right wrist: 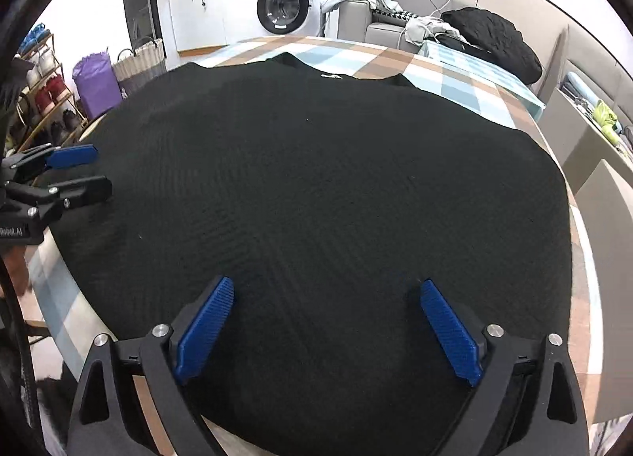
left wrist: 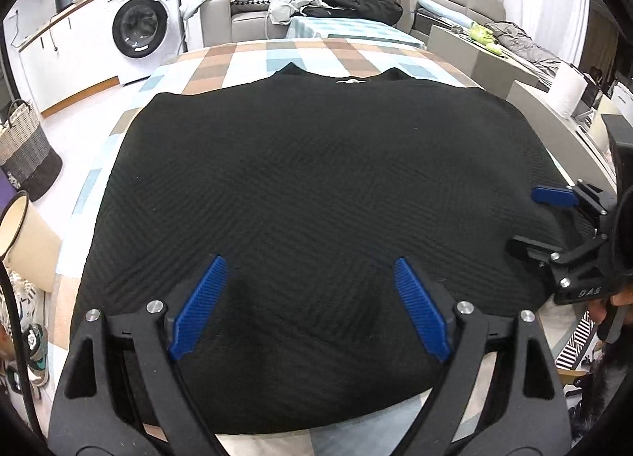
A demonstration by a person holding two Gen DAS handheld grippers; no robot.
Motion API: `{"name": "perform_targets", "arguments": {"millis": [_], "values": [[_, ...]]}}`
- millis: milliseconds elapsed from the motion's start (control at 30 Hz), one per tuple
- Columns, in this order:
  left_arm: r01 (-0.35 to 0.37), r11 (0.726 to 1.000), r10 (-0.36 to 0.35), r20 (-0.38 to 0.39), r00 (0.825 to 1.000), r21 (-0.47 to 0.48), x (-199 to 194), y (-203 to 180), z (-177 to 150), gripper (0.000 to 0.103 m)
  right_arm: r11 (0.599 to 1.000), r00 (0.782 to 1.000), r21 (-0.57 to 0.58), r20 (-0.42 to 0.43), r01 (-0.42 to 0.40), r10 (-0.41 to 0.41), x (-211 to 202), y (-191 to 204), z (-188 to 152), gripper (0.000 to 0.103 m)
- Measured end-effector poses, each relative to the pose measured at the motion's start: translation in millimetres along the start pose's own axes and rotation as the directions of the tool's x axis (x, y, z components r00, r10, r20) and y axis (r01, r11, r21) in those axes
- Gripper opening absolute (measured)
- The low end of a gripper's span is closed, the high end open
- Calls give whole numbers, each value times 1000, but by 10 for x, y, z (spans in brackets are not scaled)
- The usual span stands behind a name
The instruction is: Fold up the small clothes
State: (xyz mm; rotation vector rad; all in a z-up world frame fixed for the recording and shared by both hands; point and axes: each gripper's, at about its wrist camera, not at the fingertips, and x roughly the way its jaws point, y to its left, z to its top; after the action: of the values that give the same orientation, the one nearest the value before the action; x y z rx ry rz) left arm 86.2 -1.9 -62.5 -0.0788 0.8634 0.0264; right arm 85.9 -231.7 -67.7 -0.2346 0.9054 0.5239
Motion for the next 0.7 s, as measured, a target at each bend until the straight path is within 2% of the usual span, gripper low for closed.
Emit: {"name": "perform_targets", "arguments": {"millis": [233,400,567,700], "values": [[-10,1000,10,-37,999,-10,36,173,-9,85,999,998,7,-38,45,-45,-82,-258,-97,99],[13,998,-15,-37,999,-56,23,289,9,86,1000,998,21,-55,4,-3,-159,-410,-181,99],[30,998,-32,-43,999,-52,42,282,15,85,999,996,-14,-70,46,-47,-177,-296,-154,99],[47,998,-50,-55,997,-43,86,170,2,86,999,998,-36,-58,25,-27,-157,-132,-128,99]]}}
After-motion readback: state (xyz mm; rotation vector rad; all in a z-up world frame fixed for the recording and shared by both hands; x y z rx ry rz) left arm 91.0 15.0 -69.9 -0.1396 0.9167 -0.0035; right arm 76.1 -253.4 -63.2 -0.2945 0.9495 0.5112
